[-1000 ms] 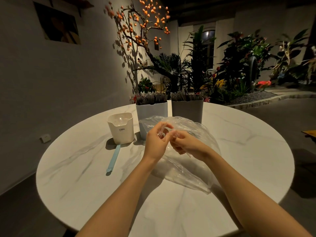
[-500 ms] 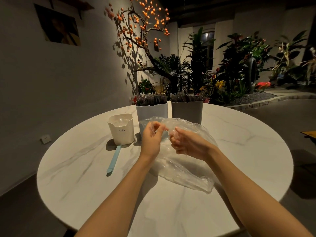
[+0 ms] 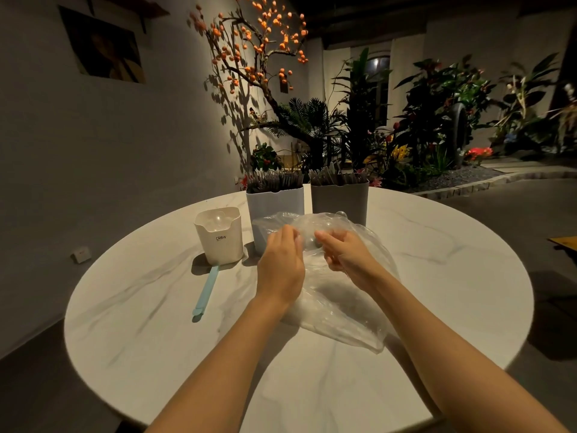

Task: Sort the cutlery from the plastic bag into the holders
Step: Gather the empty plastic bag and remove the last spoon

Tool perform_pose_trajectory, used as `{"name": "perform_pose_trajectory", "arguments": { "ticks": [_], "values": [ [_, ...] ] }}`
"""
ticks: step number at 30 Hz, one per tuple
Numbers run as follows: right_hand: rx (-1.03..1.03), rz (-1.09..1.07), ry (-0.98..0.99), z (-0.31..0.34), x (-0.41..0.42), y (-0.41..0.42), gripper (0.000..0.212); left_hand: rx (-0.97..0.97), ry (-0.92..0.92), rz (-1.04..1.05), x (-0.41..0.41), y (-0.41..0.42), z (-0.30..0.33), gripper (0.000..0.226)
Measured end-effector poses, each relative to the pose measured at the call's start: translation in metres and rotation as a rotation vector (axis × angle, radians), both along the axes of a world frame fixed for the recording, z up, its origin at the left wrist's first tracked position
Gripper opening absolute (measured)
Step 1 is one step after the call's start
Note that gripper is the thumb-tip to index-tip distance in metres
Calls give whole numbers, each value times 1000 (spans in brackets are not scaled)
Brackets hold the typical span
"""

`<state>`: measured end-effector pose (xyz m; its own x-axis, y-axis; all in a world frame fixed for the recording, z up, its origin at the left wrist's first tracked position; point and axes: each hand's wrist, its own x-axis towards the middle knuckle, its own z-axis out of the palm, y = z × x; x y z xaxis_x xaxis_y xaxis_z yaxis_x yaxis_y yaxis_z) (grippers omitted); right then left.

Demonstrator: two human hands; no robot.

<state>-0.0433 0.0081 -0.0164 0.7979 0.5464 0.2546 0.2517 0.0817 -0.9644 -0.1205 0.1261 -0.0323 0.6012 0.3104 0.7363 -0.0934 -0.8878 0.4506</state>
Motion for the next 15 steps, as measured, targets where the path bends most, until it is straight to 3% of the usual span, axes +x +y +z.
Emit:
{"name": "perform_pose_trajectory", "arguments": {
  "ticks": [4, 8, 11, 15],
  "values": [
    [-33, 24, -2, -3, 1, 3, 34, 266, 101, -31, 3, -4, 0, 36],
    [13, 86, 19, -2, 0, 1, 46, 160, 195, -226, 2, -7, -2, 27],
    [38, 134, 89, 0, 0, 1, 54, 127, 181, -212, 3, -6, -2, 35],
    [71, 222, 228, 5, -1, 3, 62, -112, 170, -229, 0, -4, 0, 45]
  ]
}}
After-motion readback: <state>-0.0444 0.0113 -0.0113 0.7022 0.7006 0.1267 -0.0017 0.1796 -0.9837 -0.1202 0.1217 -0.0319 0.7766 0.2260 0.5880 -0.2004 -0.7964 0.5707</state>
